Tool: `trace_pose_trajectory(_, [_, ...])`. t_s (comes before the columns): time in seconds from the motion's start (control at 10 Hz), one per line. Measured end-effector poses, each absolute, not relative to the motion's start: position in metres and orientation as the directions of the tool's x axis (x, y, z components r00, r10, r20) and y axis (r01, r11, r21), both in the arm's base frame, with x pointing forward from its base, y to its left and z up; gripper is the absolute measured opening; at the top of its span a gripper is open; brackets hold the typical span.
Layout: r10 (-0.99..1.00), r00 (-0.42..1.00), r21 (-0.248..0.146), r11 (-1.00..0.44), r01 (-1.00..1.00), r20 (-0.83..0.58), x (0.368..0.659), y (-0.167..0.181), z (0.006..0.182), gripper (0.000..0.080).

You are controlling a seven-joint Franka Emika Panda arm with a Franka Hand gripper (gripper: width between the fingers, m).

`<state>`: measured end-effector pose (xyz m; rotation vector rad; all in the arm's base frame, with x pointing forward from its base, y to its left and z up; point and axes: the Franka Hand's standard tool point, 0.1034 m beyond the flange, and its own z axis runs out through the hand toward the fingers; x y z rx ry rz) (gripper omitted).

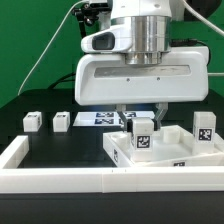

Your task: Assemble square table

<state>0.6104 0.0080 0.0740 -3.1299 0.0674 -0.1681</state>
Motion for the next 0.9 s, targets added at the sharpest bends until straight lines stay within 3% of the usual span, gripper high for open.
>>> trace_pose_trajectory(0.5, [-0.552, 0.827, -0.068, -0.834, -0.548, 0.104, 0.6095, 0.0091, 0.0727, 0.0290])
trace_pose_trajectory(0.9, [-0.846, 0.529, -0.107, -0.533, -0.840, 0.063, 0.6088, 0.0115, 0.0724, 0.0291])
